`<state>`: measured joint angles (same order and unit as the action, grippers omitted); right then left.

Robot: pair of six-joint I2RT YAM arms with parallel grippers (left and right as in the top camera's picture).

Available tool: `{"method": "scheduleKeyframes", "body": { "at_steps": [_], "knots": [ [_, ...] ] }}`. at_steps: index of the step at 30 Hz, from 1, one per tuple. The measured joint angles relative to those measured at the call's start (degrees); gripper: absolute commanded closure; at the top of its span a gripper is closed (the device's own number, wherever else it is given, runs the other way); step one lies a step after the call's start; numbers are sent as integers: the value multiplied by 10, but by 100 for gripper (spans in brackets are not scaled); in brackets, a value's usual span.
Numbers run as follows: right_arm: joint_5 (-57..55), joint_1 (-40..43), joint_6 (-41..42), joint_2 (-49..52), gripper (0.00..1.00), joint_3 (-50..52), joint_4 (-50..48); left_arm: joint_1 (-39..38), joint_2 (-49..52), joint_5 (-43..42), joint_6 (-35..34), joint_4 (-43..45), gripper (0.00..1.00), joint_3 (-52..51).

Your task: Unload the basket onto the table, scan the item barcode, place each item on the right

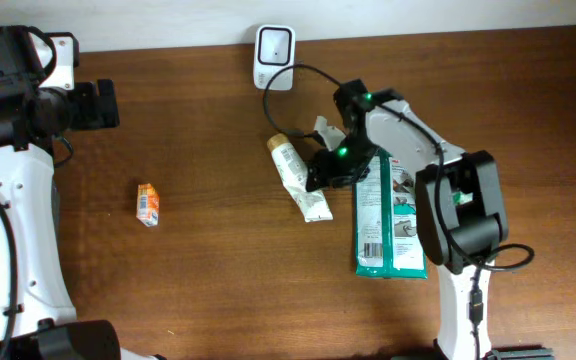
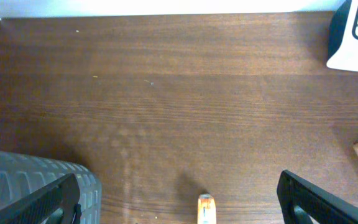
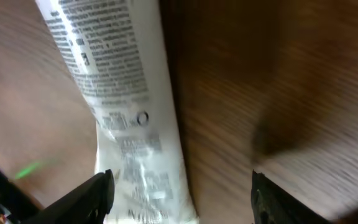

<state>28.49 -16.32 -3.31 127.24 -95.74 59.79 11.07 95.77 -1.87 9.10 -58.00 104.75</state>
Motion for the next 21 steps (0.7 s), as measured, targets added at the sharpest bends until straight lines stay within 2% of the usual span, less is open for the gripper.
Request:
{"method": "scheduleKeyframes", "body": {
  "at_steps": [4, 6, 8, 10, 14, 15, 16, 18, 19, 21],
  "knots": [
    [13, -23, 18, 0, 85, 24, -60, 0, 0, 0, 0, -1, 1, 0],
    [18, -32, 19, -1, 94, 23, -63, 0, 0, 0, 0, -1, 1, 0],
    [21, -34, 20, -5, 96, 22, -59, 0, 0, 0, 0, -1, 1, 0],
    [-24, -45, 35, -23, 96, 18, -46, 0, 0, 0, 0, 0, 1, 0],
    [-264, -124, 103, -72, 96, 17, -27, 0, 0, 0, 0, -1, 1, 0],
    [-323, -152, 123, -72, 87, 16, -20, 0, 0, 0, 0, -1, 1, 0],
    [-415, -209, 153, -68, 67, 16, -14, 0, 0, 0, 0, -1, 1, 0],
    [-473, -253, 167, -61, 37, 16, -17, 0, 0, 0, 0, -1, 1, 0],
    [-486, -272, 172, -57, 31, 16, -17, 0, 0, 0, 0, -1, 1, 0],
    [-482, -278, 178, -56, 26, 14, -20, 0, 0, 0, 0, -1, 1, 0]
  ]
}}
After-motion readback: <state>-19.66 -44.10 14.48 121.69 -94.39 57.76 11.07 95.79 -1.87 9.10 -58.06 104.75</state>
